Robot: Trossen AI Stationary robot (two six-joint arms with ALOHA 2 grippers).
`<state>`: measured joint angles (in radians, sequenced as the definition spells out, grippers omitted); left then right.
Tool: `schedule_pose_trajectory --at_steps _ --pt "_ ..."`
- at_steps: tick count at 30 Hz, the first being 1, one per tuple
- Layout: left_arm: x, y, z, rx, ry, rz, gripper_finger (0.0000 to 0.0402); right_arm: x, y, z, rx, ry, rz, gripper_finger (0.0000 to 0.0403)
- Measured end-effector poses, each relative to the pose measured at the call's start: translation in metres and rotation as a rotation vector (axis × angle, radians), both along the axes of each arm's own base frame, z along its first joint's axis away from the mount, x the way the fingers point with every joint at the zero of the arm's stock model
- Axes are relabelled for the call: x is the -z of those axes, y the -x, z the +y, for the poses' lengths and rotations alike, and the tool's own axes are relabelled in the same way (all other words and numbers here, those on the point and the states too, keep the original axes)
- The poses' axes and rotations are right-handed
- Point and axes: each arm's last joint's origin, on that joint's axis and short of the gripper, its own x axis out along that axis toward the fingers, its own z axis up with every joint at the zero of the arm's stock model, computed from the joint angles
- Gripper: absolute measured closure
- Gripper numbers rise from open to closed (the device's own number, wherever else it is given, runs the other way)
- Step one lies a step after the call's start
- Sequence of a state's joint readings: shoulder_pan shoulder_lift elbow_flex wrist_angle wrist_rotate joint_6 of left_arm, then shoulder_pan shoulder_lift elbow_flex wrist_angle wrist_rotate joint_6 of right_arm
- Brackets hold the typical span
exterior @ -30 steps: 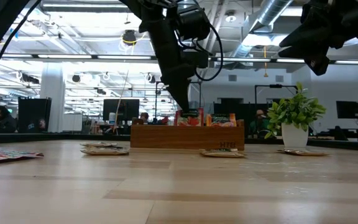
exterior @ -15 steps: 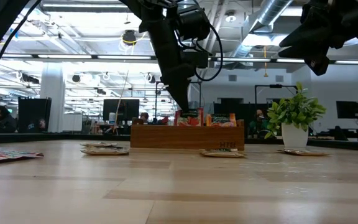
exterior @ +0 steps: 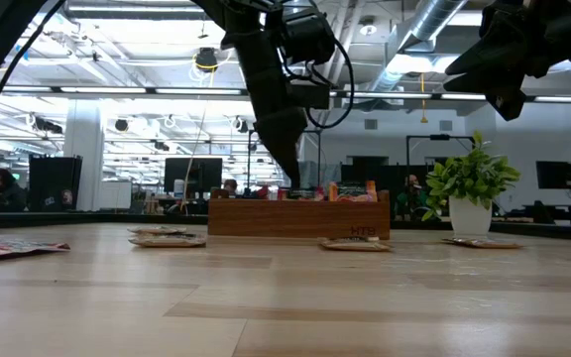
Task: Pick & Place Tea
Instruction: Put the red tea bag into the middle section of the wooden organizer
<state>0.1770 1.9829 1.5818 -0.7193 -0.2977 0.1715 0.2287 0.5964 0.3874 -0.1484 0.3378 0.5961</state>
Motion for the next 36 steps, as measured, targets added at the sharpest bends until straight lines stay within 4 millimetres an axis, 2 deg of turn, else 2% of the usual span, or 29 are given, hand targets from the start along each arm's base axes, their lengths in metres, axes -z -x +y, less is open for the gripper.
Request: schedule_pose_trajectory --at_steps 5,7,13,15,19,24,29,33,36 --pt "-0.018 0.016 -0.007 -0.037 -0.035 0.053 0.0262 0.0 0.0 0.0 0.0 0.0 0.0 0.0301" --pt "-0.029 0.027 -0.017 -0.043 0.044 0.075 0.0261 0.0 0.0 0.0 -0.001 0.0 0.0 0.0301" --pt "-0.059 0.066 -0.056 -0.003 0.463 0.182 0.0261 0.0 0.0 0.0 -0.001 -0.001 0.0 0.0301" --pt "-0.065 0.075 -0.068 -0.003 0.523 0.226 0.0261 0.0 0.0 0.0 -0.001 -0.001 0.0 0.0301" --pt "-0.069 0.087 -0.096 0.036 0.53 0.301 0.0261 0.0 0.0 0.0 0.0 -0.001 0.0 0.0301" --pt "-0.053 0.097 -0.132 0.102 0.517 0.386 0.0262 0.0 0.0 0.0 0.003 -0.01 -0.001 0.0301" --pt "-0.018 0.114 -0.163 0.121 0.49 0.48 0.0262 0.0 0.0 0.0 0.004 -0.013 -0.001 0.0301" --pt "0.011 0.126 -0.185 0.13 0.475 0.436 0.0262 0.0 0.0 0.0 -0.002 -0.016 0.0 0.0301" --pt "0.026 0.133 -0.19 0.116 0.476 0.384 0.0262 0.0 0.0 0.001 -0.019 -0.025 0.002 0.0301"
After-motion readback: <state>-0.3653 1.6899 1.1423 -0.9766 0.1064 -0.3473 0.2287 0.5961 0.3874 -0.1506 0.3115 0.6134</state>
